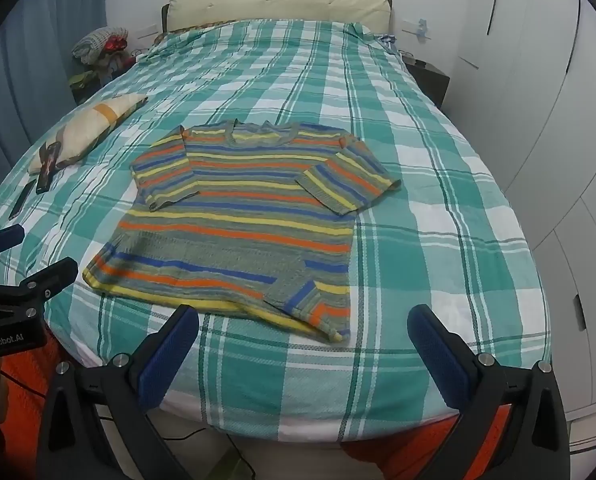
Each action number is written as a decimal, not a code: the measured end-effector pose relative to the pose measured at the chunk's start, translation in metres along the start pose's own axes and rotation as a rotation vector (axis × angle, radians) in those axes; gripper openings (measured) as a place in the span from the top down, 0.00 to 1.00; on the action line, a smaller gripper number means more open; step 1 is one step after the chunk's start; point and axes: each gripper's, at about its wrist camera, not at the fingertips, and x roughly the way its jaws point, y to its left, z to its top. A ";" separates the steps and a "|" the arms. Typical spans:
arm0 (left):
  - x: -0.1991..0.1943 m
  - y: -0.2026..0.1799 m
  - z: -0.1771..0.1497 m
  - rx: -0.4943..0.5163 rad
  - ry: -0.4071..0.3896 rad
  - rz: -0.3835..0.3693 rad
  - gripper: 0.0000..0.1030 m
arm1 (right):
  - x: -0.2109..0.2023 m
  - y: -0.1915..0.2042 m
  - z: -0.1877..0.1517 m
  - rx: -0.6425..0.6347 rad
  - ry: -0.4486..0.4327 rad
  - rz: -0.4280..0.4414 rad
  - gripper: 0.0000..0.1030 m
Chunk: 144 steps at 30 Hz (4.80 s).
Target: Fold small clothes
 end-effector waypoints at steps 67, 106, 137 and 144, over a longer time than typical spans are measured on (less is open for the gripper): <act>0.055 0.060 -0.037 -0.101 0.139 -0.119 0.01 | 0.031 -0.032 -0.030 0.056 0.073 0.020 0.00; 0.067 0.048 -0.027 -0.012 0.124 -0.097 0.01 | 0.034 -0.016 -0.016 -0.039 0.043 0.014 0.00; 0.071 0.113 -0.107 0.417 0.262 -0.344 0.29 | 0.104 -0.082 -0.101 -0.501 0.426 0.503 0.52; 0.139 0.096 -0.106 0.120 0.427 -0.282 0.31 | 0.164 -0.115 -0.096 -0.038 0.553 0.657 0.53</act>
